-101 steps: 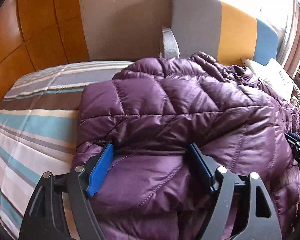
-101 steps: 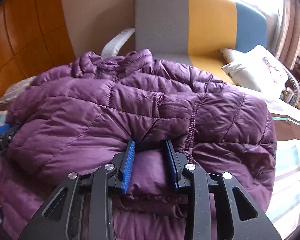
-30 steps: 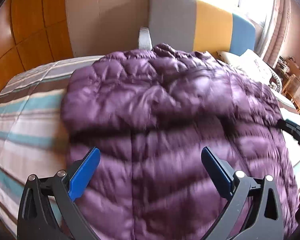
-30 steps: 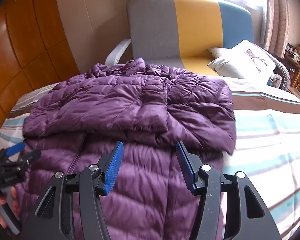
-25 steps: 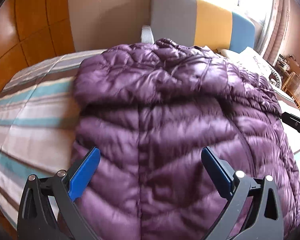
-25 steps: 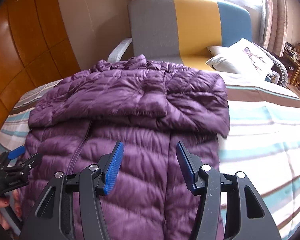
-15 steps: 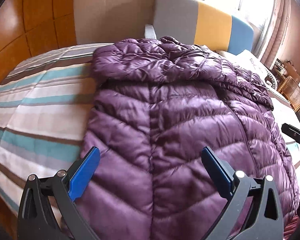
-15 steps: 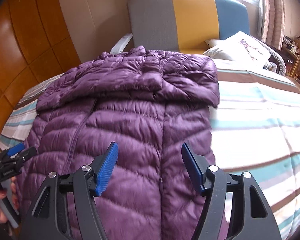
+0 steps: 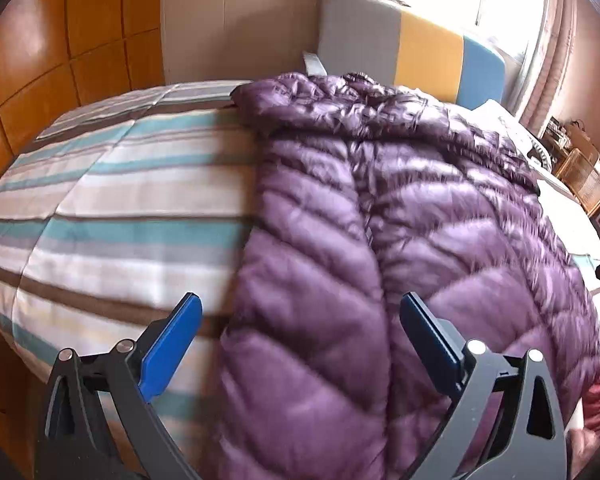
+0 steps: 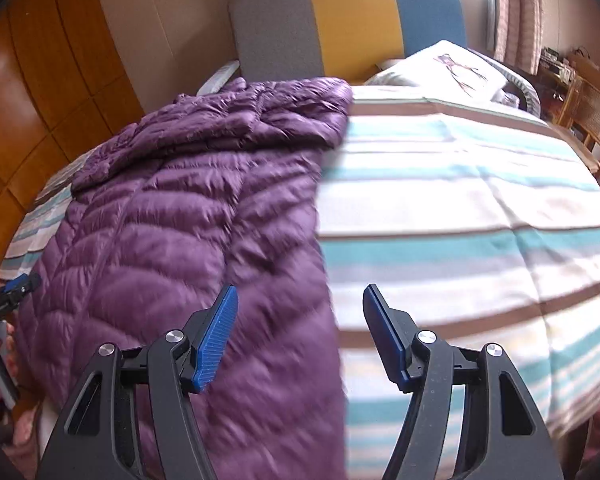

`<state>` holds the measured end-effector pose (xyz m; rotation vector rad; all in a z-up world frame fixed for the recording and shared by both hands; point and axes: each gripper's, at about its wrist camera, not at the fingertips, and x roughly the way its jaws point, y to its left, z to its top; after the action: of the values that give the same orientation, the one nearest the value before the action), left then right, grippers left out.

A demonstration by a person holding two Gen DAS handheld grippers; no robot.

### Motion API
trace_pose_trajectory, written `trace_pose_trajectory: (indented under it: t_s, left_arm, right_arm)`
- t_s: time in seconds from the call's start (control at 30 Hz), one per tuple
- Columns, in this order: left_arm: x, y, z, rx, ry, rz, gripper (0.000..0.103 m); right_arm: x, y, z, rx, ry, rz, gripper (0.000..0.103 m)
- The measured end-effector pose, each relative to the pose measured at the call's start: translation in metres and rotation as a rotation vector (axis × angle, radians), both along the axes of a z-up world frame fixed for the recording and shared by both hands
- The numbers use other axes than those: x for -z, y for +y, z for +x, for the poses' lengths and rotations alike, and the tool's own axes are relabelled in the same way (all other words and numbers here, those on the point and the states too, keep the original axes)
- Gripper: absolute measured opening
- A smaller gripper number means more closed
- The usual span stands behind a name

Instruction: Fold large clothes

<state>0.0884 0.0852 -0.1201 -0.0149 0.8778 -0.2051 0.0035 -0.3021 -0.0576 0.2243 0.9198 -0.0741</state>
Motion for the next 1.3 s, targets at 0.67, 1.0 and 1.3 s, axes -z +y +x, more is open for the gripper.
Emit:
trace_pose_trajectory:
  t_s: [0.67, 1.0, 1.3]
  left_arm:
    - [0.014, 0.003, -0.056, 0.139, 0.045, -0.019, 0.065]
    - [0.002, 0.007, -0.072, 0.182, 0.039, -0.063, 0.008]
    - [-0.058, 0.018, -0.105, 0.211, -0.151, -0.14, 0.006]
  right_arm:
    - [0.035, 0.02, -0.043, -0.085, 0.063, 0.058, 0.03]
    - [0.027, 0.011, -0.059, -0.077, -0.066, 0.16, 0.006]
    - [-0.023, 0.011, -0.083, -0.147, -0.259, 0.23, 0.004]
